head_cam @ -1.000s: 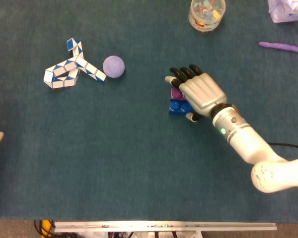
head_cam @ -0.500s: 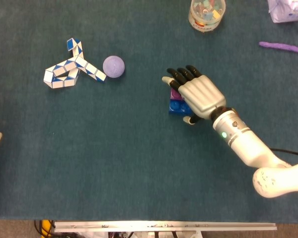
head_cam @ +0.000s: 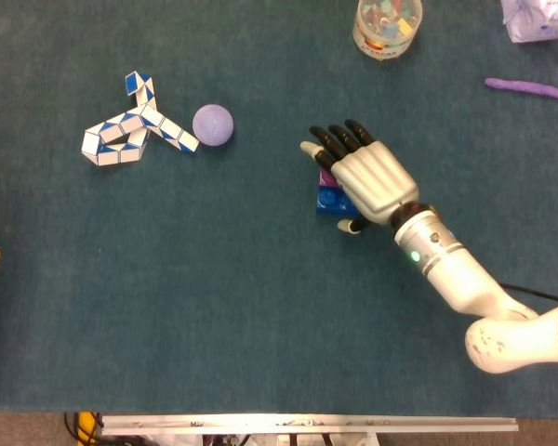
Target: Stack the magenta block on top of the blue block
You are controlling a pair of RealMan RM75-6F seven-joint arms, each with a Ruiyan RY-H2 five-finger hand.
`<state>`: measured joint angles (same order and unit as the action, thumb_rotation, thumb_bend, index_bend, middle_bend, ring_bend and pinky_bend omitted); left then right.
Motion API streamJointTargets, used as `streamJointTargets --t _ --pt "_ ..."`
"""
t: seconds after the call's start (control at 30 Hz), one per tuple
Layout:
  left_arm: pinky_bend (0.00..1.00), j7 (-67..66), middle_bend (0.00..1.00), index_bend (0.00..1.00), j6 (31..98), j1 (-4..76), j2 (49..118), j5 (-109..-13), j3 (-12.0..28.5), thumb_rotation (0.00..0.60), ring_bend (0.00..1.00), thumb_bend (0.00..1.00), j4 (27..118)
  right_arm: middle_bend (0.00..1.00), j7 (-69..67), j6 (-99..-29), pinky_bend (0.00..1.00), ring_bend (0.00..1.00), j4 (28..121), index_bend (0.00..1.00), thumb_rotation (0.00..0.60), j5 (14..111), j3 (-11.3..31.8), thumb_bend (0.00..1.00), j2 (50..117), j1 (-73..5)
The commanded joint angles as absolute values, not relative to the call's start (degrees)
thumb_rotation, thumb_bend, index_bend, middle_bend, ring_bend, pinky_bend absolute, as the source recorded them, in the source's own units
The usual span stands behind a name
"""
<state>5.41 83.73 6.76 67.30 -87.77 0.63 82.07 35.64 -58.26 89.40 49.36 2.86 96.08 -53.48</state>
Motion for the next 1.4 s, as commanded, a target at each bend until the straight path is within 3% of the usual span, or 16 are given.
streamJointTargets --t 0.03,0.9,1.13,1.27,1.4 --pt "0.16 5.5 0.16 0.2 83.7 6.7 67.3 -87.7 0.6 0.6 0.16 0.15 82.0 0.0 35.0 -57.7 0.0 0.0 88.0 0.0 0.525 49.8 3.1 0.03 97.2 -52.9" --pt "0.16 5.4 0.16 0.2 83.0 7.2 66.6 -87.7 0.8 0.6 0.16 0.15 83.1 0.0 34.5 -55.2 0.0 0.0 79.8 0.0 0.499 54.1 3.7 0.02 102.3 -50.0" --pt "0.16 5.3 0.16 0.2 82.9 7.2 66.6 -87.7 0.8 0.6 0.16 0.15 83.1 0.0 34.1 -54.5 0.0 0.0 78.9 0.0 0.497 54.8 4.5 0.09 102.9 -49.6" --pt "0.16 5.3 0.16 0.2 82.9 7.2 66.7 -87.6 0.8 0.6 0.16 0.15 83.1 0.0 34.1 -54.2 0.0 0.0 78.7 0.0 0.483 54.9 4.8 0.01 103.2 -49.4" --pt "0.16 5.2 0.16 0.2 82.9 7.2 66.7 -87.5 0.9 0.6 0.16 0.15 83.0 0.0 34.3 -53.9 0.0 0.0 78.4 0.0 0.478 54.7 5.0 0.0 103.4 -49.1"
